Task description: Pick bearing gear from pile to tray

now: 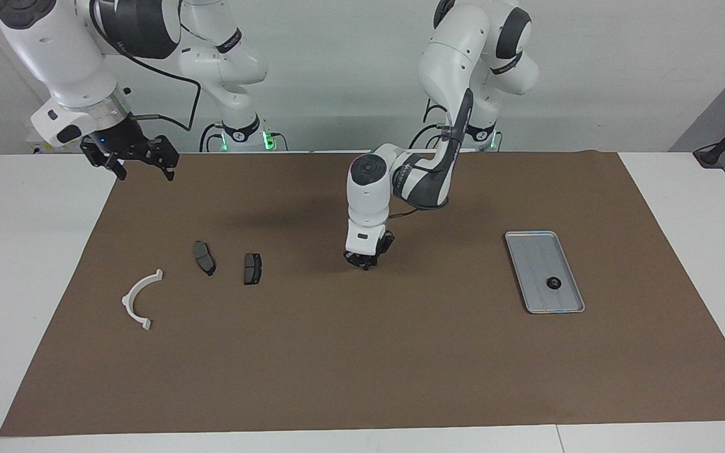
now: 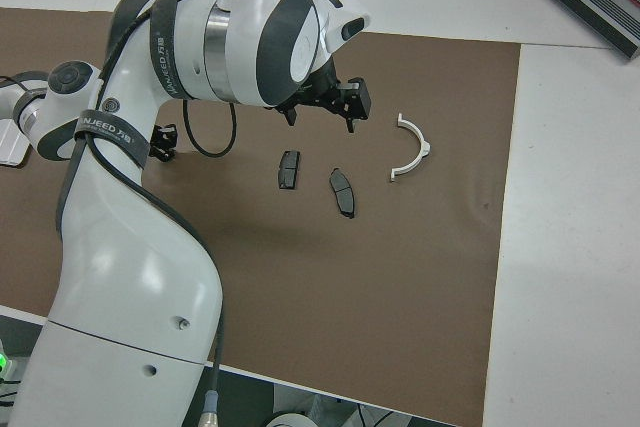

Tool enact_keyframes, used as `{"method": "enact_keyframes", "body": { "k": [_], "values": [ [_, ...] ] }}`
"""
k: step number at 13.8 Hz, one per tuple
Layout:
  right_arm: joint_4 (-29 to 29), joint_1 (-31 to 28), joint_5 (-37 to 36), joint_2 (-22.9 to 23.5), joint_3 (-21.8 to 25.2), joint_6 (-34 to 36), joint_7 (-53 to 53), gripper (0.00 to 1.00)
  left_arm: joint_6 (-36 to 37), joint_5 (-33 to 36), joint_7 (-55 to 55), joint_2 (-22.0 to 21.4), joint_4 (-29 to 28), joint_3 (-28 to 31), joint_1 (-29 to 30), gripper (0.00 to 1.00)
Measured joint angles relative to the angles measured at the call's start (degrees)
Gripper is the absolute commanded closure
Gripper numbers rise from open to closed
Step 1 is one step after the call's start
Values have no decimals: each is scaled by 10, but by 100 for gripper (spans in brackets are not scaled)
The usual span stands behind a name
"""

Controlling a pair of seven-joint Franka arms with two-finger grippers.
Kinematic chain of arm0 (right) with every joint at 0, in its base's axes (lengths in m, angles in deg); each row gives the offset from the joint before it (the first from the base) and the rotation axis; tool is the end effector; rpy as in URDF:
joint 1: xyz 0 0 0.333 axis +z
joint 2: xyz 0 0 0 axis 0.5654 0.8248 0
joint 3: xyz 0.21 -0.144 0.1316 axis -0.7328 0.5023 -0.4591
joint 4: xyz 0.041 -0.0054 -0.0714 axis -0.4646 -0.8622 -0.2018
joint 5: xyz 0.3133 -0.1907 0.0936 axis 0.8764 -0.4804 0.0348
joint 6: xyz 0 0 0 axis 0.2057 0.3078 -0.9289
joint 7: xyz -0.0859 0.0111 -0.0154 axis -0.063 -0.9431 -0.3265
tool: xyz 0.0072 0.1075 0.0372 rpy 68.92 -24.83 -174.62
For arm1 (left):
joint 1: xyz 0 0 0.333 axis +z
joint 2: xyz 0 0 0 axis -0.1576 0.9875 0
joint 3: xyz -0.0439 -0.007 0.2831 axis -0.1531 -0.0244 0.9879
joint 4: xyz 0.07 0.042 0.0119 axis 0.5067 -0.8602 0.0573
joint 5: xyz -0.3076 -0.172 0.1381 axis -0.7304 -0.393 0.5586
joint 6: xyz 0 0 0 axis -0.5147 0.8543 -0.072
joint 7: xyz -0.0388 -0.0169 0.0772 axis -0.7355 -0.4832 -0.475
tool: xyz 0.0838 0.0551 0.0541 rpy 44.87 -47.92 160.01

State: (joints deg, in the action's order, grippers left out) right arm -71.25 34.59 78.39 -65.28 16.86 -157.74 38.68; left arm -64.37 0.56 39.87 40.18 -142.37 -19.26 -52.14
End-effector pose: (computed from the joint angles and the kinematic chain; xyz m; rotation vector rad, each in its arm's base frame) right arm 0.5226 -0.0364 0.5559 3.1172 -0.0500 -0.1128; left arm 0.4969 -0.4290 0.2729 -3.0499 -0.6963 -0.0707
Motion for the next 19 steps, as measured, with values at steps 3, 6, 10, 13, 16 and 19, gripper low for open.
{"method": "enact_keyframes", "body": {
  "k": [3,6,10,13,16,19],
  "values": [
    [0,0,-1,0,0,0,0,0,22,0,-2,-18,1,24,4,100],
    [0,0,-1,0,0,0,0,0,60,1,-44,-59,1,31,40,100],
    [0,0,-1,-1,0,0,0,0,98,2,-188,-96,-20,33,121,100],
    [0,0,-1,-1,0,-2,0,0,98,2,-304,-105,-52,34,181,100],
    [0,0,-1,-1,0,-3,0,0,97,2,-396,-110,-64,34,235,100],
    [0,0,0,-1,0,-3,0,0,71,2,-480,-120,-100,34,283,100]
  ]
}}
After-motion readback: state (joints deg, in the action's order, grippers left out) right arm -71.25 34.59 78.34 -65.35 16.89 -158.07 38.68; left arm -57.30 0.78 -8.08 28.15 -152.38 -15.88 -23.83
